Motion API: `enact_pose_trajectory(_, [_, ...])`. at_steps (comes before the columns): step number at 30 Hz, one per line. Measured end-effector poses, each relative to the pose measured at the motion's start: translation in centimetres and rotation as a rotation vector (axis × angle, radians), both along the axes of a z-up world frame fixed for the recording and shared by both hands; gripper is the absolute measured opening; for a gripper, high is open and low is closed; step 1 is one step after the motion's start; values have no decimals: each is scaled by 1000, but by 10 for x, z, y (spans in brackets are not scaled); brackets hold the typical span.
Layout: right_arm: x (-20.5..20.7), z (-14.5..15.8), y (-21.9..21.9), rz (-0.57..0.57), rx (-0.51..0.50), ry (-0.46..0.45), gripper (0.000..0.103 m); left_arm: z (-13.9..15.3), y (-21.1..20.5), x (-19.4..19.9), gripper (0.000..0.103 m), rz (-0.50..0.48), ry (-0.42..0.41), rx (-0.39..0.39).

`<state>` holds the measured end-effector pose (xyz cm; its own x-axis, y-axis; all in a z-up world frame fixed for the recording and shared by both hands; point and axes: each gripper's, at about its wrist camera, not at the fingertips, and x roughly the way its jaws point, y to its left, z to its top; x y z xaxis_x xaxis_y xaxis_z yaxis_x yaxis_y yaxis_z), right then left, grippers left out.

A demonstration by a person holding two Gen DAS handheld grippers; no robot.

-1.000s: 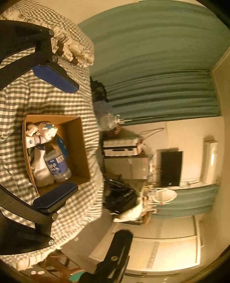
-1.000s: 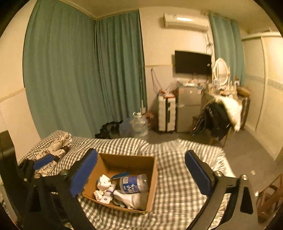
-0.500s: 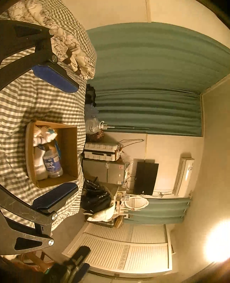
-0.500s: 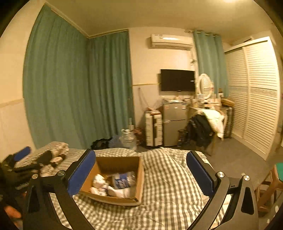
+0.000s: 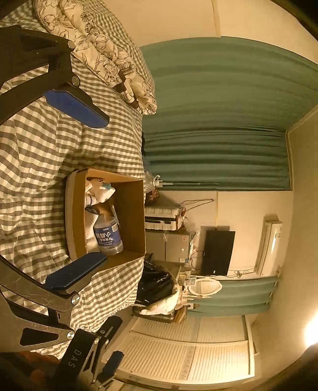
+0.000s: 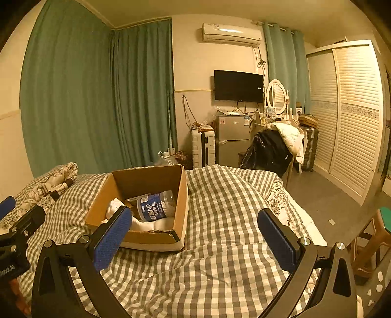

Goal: Organize objects

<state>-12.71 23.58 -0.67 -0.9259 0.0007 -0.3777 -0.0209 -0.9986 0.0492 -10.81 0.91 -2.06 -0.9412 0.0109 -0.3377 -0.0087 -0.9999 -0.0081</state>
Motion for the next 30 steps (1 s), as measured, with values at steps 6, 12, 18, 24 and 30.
enact_pose_trajectory(6, [2, 2, -4, -4, 23, 7, 103, -1, 0, 1, 103, 4, -14, -4])
enact_pose_trajectory(12, [5, 4, -9, 2, 37, 15, 103, -3, 0, 0, 103, 3, -27, -3])
enact_pose_trajectory(18, [5, 4, -9, 3, 37, 13, 103, -6, -3, -3, 103, 7, -38, 10])
enact_pose_trajectory(24, [4, 3, -9, 1, 36, 8, 103, -5, 0, -2, 103, 3, -39, -2])
enact_pose_trajectory(30, [4, 3, -10, 3, 39, 3, 103, -6, 2, -1, 103, -2, -47, -8])
